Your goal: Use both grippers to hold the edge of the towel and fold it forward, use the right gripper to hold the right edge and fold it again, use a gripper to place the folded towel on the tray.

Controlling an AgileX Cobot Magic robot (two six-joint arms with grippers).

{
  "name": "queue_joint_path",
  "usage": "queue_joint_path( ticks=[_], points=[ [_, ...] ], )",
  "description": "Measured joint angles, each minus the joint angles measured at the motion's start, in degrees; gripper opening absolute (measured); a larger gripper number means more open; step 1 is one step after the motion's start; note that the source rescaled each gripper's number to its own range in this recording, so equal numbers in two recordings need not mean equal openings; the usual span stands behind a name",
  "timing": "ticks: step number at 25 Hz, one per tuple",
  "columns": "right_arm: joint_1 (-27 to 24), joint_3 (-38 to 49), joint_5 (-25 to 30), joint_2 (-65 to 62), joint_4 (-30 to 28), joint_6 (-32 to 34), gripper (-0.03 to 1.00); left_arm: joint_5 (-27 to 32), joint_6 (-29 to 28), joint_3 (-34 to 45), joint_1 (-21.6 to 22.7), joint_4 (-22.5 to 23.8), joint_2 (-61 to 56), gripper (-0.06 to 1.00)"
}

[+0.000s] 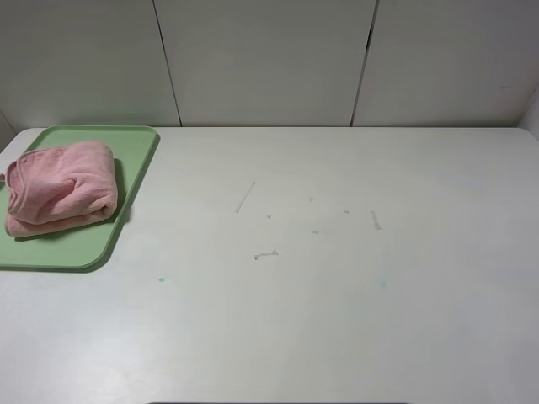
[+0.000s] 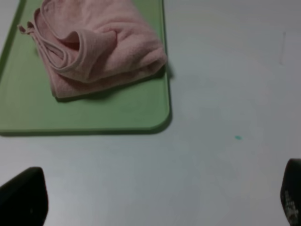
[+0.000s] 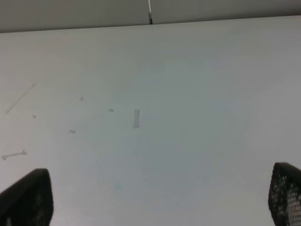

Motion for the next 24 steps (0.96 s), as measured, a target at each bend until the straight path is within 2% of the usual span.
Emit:
queue_joint_path(
  ticks=[24],
  points=[
    [0.0, 0.0, 0.0, 0.0, 0.0, 0.0, 1.00, 0.0, 1.4, 0.0, 0.0, -0.7, -0.2, 1.00]
  ],
)
